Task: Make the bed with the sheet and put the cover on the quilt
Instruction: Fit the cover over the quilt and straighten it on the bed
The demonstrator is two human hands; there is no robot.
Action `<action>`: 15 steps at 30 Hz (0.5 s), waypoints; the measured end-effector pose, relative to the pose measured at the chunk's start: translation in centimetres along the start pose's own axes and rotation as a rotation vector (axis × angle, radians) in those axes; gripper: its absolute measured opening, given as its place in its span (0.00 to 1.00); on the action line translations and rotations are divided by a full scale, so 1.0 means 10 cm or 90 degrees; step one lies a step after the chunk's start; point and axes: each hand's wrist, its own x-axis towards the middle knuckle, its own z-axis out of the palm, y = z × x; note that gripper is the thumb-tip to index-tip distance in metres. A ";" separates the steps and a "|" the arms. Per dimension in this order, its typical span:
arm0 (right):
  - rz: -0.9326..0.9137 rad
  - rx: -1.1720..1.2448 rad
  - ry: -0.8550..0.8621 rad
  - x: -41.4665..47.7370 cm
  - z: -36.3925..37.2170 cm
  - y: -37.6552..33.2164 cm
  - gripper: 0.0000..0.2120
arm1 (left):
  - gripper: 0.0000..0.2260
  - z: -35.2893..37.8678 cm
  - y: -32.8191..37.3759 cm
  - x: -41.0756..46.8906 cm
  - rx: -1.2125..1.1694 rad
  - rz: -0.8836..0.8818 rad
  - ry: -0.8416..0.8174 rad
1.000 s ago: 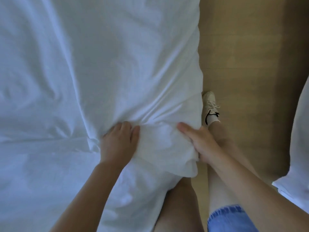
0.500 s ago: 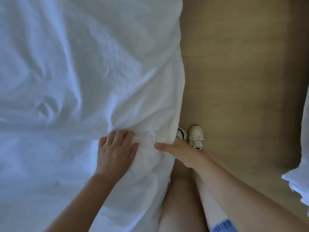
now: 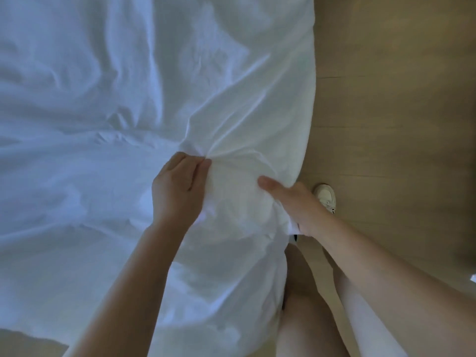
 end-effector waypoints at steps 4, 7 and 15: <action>0.035 -0.152 -0.124 -0.02 0.16 0.28 0.38 | 0.12 -0.27 0.06 -0.17 -0.122 -0.111 0.033; -0.030 -0.306 -0.142 -0.02 0.34 0.52 0.46 | 0.16 -0.53 -0.14 -0.23 -0.109 -0.124 -0.008; -0.072 -0.271 -0.027 -0.06 0.83 0.85 0.09 | 0.19 -0.82 -1.07 -0.21 0.195 -0.167 0.033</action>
